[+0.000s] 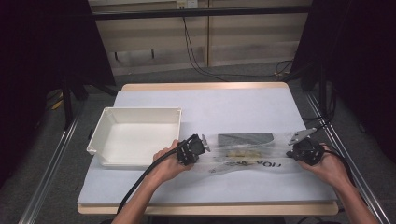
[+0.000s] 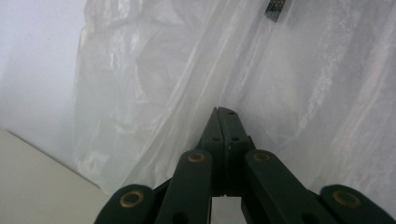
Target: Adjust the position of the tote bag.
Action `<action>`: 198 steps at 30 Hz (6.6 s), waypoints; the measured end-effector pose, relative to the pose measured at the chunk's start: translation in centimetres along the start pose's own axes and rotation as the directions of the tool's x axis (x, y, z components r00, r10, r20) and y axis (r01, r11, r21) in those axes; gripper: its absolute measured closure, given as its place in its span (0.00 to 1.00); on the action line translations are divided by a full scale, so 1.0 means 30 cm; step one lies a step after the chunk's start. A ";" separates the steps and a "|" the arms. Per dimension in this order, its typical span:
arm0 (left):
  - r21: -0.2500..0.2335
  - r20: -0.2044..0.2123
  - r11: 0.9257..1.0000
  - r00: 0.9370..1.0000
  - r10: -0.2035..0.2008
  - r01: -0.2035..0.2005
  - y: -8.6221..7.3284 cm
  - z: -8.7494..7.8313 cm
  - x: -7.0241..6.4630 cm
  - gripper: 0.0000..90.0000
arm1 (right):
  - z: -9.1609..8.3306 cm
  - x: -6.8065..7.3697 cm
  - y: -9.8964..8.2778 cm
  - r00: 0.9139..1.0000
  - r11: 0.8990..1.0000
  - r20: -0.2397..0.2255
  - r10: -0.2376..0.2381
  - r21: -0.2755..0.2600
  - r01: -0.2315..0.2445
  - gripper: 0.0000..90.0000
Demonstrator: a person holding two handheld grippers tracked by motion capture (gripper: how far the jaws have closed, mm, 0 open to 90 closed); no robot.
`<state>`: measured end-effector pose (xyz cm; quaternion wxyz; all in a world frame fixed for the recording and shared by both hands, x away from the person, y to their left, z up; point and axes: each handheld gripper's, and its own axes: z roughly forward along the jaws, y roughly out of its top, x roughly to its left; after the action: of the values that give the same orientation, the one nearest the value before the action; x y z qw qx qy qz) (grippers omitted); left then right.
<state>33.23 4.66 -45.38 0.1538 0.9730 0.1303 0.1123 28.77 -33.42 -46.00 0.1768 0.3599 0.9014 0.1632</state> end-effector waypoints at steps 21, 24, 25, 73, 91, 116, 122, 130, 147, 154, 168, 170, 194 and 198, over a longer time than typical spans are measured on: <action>-0.194 0.080 0.980 0.997 -0.019 0.035 0.080 -0.115 0.016 1.00 | -0.050 0.072 0.063 0.995 0.969 -0.083 0.051 -0.236 -0.070 1.00; -0.223 0.102 0.975 0.995 0.000 0.023 0.124 -0.127 0.012 1.00 | -0.039 0.100 0.090 0.992 0.964 -0.122 0.040 -0.256 -0.070 1.00; -0.223 0.102 0.975 0.995 0.000 0.023 0.124 -0.127 0.012 1.00 | -0.039 0.100 0.090 0.992 0.964 -0.122 0.040 -0.256 -0.070 1.00; -0.338 0.189 0.941 0.979 0.080 -0.012 0.335 0.046 -0.022 1.00 | 0.052 0.254 0.115 0.969 0.947 -0.245 0.011 -0.308 -0.088 1.00; -0.402 0.173 0.915 0.984 0.034 0.039 0.375 -0.004 0.063 1.00 | 0.060 0.255 0.116 0.965 0.954 -0.262 -0.002 -0.290 -0.077 1.00; -0.266 0.218 0.948 0.969 -0.117 0.175 0.382 0.184 0.257 1.00 | 0.058 0.249 0.116 0.962 0.957 -0.272 -0.024 -0.283 -0.056 1.00; -0.269 0.248 0.942 0.960 -0.134 0.201 0.370 0.189 0.276 1.00 | 0.059 0.247 0.114 0.960 0.957 -0.279 -0.025 -0.285 -0.058 1.00; -0.341 0.229 0.917 0.965 -0.131 0.206 0.365 0.116 0.265 0.98 | 0.052 0.242 0.113 0.959 0.949 -0.281 -0.021 -0.308 -0.069 1.00; -0.509 0.239 0.847 0.970 -0.034 0.155 0.248 -0.116 0.102 1.00 | -0.060 0.174 0.135 0.966 0.890 -0.255 0.042 -0.430 -0.152 1.00; -0.454 0.228 0.881 0.973 -0.030 0.134 0.134 -0.075 -0.001 1.00 | -0.070 0.124 0.187 0.975 0.883 -0.214 0.062 -0.444 -0.154 1.00; -0.345 0.220 0.929 0.974 -0.055 0.131 0.060 0.033 -0.030 1.00 | 0.003 0.026 0.213 0.973 0.895 -0.203 0.108 -0.407 -0.184 1.00; -0.341 0.229 0.929 0.971 -0.068 0.146 0.051 0.041 -0.024 1.00 | 0.010 0.016 0.216 0.974 0.894 -0.194 0.113 -0.407 -0.185 1.00; -0.308 0.249 0.939 0.965 -0.078 0.155 0.024 0.067 -0.017 1.00 | 0.144 -0.146 0.150 0.948 0.897 -0.139 0.287 -0.309 -0.317 1.00; -0.308 0.249 0.939 0.965 -0.077 0.155 0.024 0.067 -0.017 1.00 | 0.169 -0.138 0.131 0.947 0.898 -0.140 0.289 -0.303 -0.319 1.00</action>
<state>33.44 3.31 -47.10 0.3323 0.9314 0.1485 0.0077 36.10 -32.79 -47.99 0.1640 0.4547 0.8024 0.3500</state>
